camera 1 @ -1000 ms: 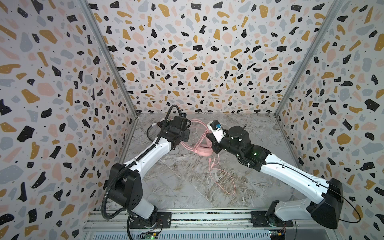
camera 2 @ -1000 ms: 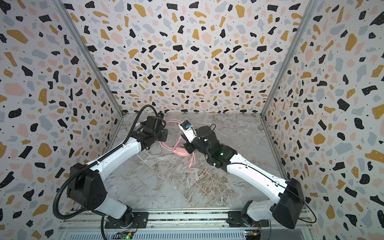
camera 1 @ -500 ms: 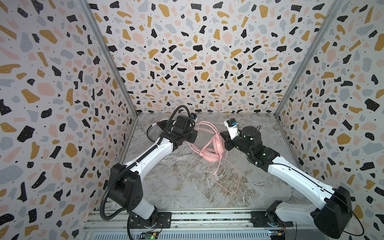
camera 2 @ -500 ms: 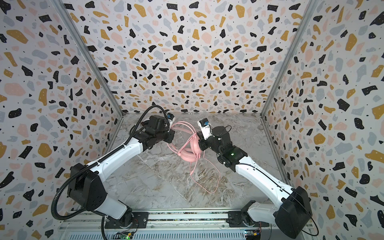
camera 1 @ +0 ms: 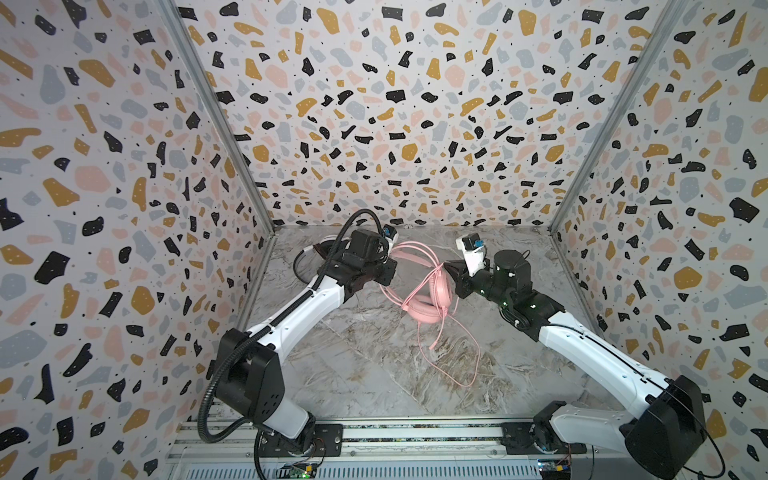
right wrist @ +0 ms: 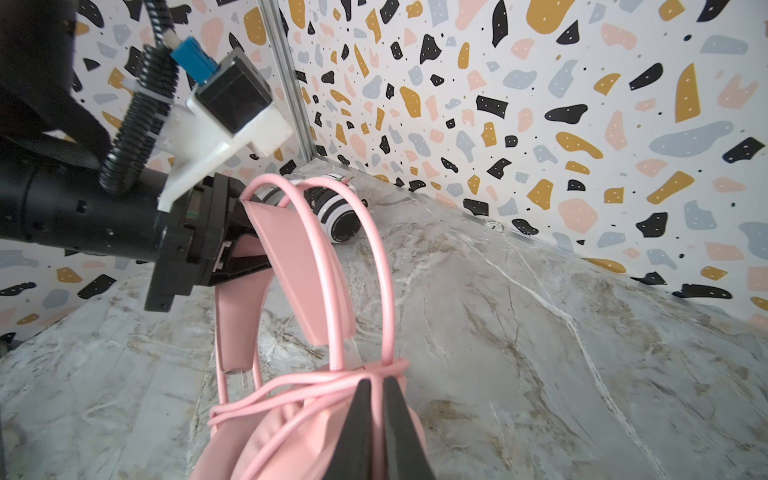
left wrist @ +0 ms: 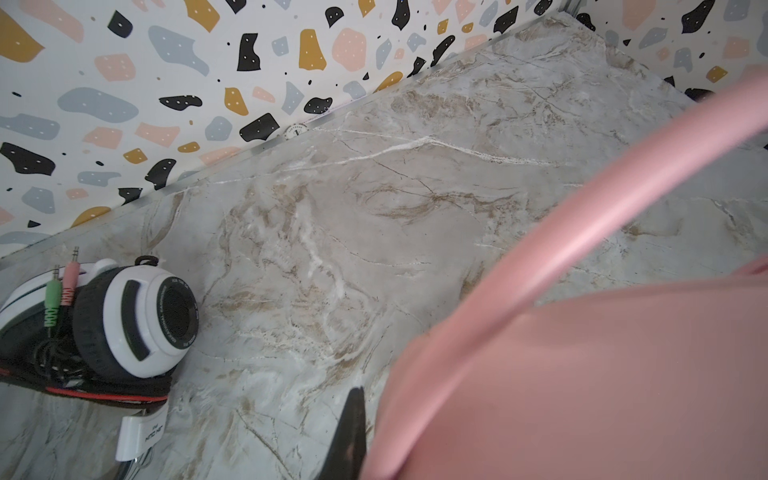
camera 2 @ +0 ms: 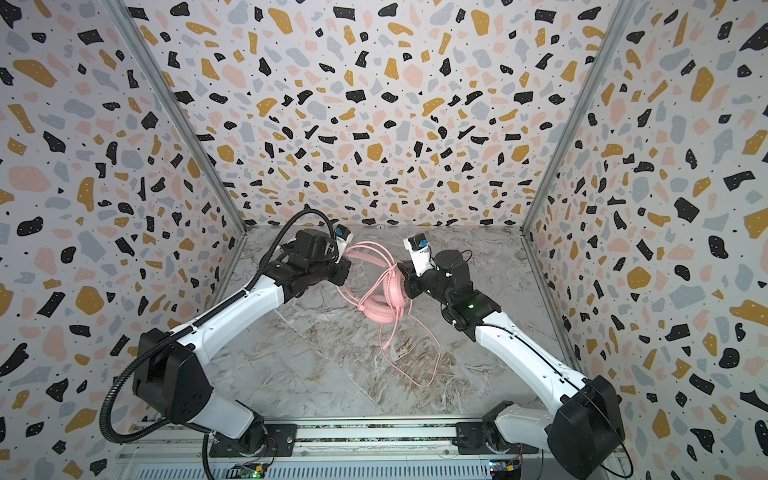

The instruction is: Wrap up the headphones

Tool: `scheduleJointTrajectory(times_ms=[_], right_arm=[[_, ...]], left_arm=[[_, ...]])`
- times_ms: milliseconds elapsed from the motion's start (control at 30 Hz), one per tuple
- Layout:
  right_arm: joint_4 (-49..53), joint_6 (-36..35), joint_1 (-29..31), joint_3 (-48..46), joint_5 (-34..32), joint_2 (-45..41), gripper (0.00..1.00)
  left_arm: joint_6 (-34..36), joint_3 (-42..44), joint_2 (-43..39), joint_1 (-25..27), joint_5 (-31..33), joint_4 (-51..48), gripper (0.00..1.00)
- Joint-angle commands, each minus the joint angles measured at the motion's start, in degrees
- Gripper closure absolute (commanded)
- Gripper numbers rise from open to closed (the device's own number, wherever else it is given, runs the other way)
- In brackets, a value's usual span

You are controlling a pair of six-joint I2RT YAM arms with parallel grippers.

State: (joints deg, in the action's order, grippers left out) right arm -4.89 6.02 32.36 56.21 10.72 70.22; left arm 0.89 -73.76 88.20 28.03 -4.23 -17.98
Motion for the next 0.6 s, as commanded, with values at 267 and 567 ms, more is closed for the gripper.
scheduleJointTrajectory(times_ms=[267, 567], right_arm=[[-3.7, -1.2, -1.9, 0.5, -6.2, 2.4, 0.90], [-6.2, -1.6, -2.8, -2.2, -7.1, 2.9, 0.90]], left_arm=[[2.1, 0.6, -4.1, 0.1, -4.9, 0.9, 1.00], [2.8, 1.2, -4.5, -0.1, -15.5, 3.2, 1.00]])
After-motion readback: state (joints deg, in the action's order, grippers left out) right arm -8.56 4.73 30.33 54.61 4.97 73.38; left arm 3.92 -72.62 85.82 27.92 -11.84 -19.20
